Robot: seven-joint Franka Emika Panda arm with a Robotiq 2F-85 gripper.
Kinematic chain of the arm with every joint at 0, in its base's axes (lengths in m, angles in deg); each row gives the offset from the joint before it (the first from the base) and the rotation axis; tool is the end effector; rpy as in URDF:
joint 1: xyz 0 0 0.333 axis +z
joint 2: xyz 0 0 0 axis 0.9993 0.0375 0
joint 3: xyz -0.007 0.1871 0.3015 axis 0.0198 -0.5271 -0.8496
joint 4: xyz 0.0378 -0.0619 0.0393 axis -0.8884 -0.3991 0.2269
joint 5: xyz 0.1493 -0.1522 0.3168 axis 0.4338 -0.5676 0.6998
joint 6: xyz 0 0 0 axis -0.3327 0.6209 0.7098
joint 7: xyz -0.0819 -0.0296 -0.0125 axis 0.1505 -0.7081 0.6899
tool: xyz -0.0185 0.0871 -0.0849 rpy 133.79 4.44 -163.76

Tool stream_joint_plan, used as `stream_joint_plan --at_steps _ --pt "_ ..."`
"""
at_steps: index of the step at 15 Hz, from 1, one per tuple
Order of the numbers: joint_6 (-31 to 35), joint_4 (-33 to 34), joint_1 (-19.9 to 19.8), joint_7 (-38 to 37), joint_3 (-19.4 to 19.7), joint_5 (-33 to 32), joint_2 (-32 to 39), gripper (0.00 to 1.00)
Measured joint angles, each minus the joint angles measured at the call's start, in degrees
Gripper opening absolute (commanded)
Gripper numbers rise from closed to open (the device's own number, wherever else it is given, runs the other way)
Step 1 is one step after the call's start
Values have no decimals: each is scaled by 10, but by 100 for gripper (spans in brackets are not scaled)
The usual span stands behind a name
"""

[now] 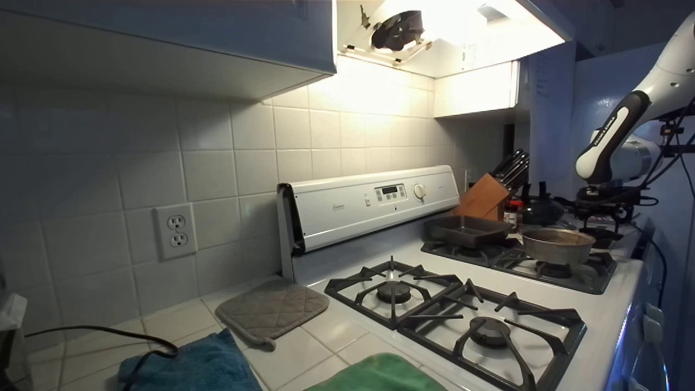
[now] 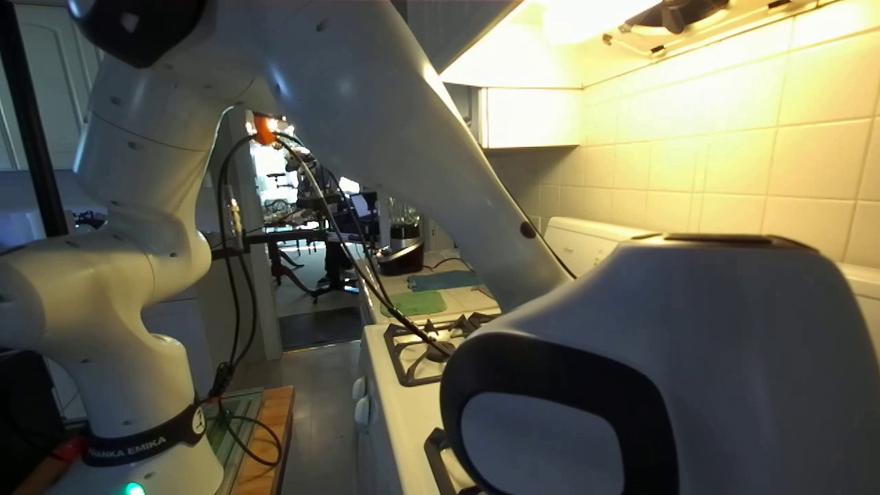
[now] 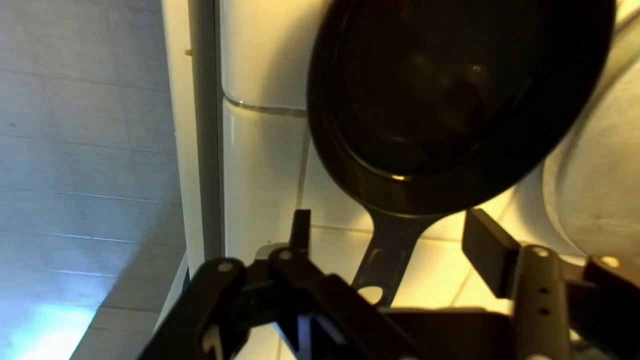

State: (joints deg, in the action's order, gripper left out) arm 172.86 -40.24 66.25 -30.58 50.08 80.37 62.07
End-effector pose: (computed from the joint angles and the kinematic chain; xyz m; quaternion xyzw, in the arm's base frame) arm 0.4634 -0.4552 0.2695 0.7596 -0.6331 0.1095 0.1008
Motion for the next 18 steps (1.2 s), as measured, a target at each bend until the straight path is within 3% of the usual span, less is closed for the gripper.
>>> stream_joint_plan --at_steps 5,10,11,15,18 --pt "0 6 1 0 -2 1 7 86" --pt "0 6 2 0 -6 8 8 71" --pt "0 6 2 0 -6 9 8 62" --pt "0 6 5 0 -7 12 8 63" --pt "0 7 8 0 -7 13 8 57"
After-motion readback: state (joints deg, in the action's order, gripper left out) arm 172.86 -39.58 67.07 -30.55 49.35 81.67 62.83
